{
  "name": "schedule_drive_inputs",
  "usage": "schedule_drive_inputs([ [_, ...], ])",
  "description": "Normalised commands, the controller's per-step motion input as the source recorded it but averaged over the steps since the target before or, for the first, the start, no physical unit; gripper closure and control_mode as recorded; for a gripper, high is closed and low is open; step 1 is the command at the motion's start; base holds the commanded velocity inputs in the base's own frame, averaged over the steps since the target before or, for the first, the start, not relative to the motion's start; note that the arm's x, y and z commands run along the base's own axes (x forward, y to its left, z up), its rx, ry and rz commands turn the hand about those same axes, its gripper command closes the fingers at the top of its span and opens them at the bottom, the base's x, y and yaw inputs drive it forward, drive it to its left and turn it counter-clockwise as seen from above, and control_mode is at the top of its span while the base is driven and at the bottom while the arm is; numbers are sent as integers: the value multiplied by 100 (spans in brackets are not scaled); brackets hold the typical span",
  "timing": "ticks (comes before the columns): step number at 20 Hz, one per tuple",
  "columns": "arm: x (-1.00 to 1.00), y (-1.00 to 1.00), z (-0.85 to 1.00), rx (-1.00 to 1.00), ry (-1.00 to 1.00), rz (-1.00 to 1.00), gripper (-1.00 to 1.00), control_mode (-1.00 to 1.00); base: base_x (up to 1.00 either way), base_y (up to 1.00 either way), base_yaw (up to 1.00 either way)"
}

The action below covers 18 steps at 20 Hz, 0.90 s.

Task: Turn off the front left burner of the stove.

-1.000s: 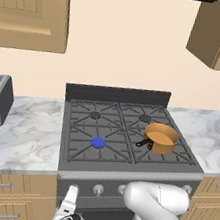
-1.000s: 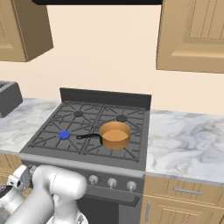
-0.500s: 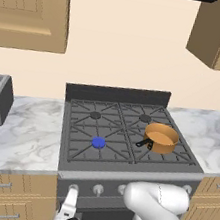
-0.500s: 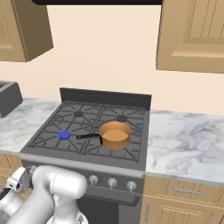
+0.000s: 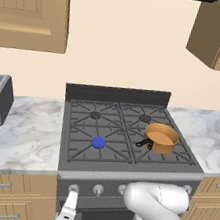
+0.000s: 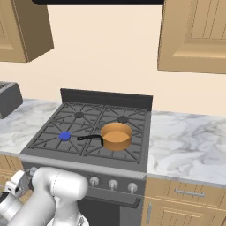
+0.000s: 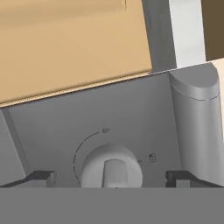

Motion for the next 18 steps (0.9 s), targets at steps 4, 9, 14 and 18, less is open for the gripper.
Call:
schedule_drive_inputs([
  [4,0,-16,1,0,0,0,-100,-100,0,0,0],
  [9,0,-23,6,0,5,0,-100,-100,0,0,0],
  [14,5,-3,0,0,8,0,-100,-100,0,0,0],
  [18,16,2,0,0,8,0,-100,-100,0,0,0],
])
